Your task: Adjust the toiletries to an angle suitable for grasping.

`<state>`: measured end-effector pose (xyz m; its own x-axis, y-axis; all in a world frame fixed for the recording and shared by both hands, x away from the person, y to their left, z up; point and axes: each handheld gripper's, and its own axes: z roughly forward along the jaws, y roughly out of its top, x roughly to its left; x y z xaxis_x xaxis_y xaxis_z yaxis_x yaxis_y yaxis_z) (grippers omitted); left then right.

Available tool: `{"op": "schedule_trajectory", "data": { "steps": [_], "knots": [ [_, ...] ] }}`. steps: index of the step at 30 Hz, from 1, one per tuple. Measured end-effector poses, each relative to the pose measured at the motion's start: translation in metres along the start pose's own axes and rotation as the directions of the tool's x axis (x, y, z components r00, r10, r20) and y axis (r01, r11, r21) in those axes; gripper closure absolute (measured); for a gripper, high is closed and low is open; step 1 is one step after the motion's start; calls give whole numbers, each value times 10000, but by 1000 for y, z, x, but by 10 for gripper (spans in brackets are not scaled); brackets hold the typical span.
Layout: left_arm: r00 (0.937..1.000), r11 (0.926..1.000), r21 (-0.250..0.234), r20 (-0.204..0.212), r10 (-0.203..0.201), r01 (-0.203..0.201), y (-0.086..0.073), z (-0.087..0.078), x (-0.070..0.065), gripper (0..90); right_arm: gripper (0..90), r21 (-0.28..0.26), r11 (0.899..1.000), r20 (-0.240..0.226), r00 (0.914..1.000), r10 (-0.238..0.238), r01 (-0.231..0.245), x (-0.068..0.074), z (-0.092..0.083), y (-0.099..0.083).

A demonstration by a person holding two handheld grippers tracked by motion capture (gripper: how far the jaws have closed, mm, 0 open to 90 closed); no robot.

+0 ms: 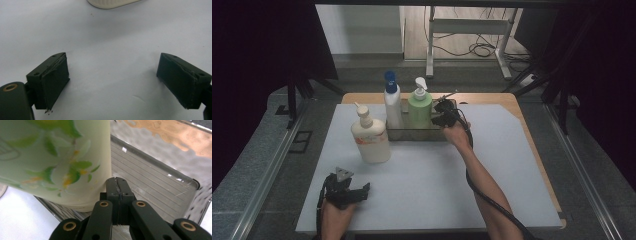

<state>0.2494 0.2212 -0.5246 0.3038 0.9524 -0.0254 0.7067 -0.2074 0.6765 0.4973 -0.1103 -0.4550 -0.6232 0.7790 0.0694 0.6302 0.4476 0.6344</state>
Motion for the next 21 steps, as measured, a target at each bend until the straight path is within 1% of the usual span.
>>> {"op": "schedule_trajectory", "data": {
  "steps": [3, 6, 13, 21],
  "knots": [
    [10000, 10000, 6, -5, 4, -4, 0, 0, 0, 100, 899, 68, 9999, -85, 9999, 87, -87, -1, 2, -1],
    [10000, 10000, 9, -5, 4, -4, 0, 0, 0, 100, 899, 92, 9999, -49, 9999, 98, -98, -1, 3, -1],
    [10000, 10000, -2, 3, -3, 3, 0, 0, 0, 100, 899, 152, 9999, -131, 9999, 8, -6, 1, 5, 0],
    [10000, 10000, -1, 3, -4, 4, 0, 0, 0, 100, 899, 194, 9997, -216, 9997, -122, 127, 8, 8, 4]
  ]
}}
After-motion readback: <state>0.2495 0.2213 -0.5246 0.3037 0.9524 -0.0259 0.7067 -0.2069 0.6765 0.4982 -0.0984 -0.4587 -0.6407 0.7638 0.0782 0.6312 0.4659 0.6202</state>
